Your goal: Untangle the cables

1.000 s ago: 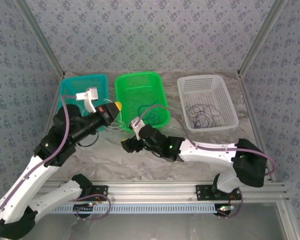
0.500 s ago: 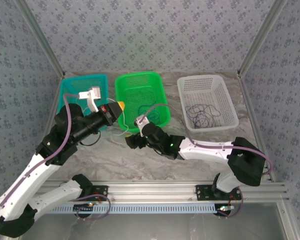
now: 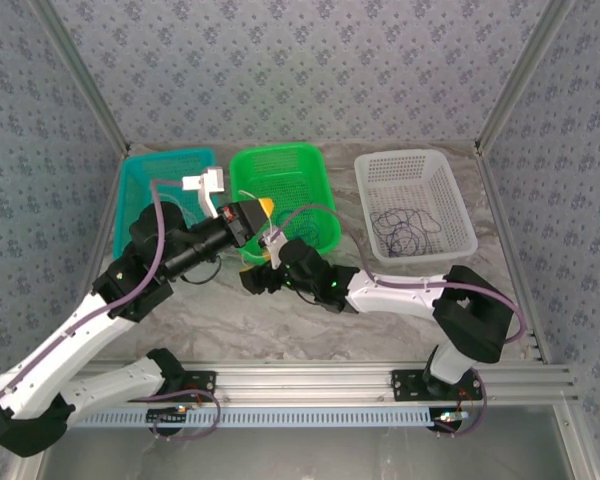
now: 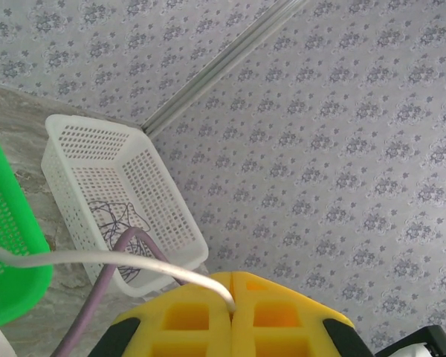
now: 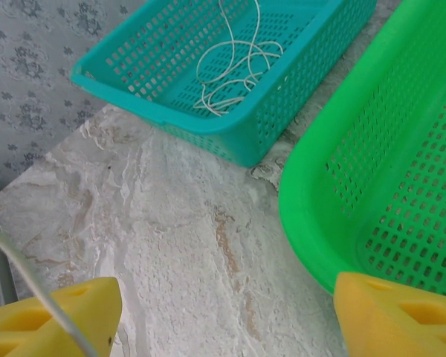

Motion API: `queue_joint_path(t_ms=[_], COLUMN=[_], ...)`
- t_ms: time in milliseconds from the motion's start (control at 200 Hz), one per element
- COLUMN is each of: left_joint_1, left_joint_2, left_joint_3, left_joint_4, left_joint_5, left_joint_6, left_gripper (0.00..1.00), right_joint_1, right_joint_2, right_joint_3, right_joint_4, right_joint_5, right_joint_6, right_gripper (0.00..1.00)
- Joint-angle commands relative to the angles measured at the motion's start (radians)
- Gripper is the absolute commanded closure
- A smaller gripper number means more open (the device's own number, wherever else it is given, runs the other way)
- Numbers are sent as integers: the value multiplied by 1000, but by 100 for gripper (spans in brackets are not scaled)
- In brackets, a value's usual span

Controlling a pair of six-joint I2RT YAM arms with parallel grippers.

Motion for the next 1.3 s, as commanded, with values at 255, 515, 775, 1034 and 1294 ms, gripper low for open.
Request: queue_joint_path(t_ms=[255,515,775,1034,1294], left_joint_1=[-7,-6,-7,-7,-4], left_joint_2=[-36,-42,-49,-55,-48], left_joint_3=[26,29,33,38,34], left_joint_4=[16,11,1,-51,-55], left_joint_5=[-7,-8,-15,-58,-58], left_joint_6=[21,26,31,61,66], left_gripper=[100,100,100,100,100], right_joint_1=[-34,-57,-79,-92,-105], right_joint_2=[-139,-165,-176,-207,-325], right_joint_3=[-76,-96,-112,-148,-206], right_joint_4=[-5,-25,-27,-39,-88], right_joint_5=[-77,-91,-101,-96,-77], right_joint_6=[-32,-24,-1,40,65], right_gripper=[34,63,84,53,27])
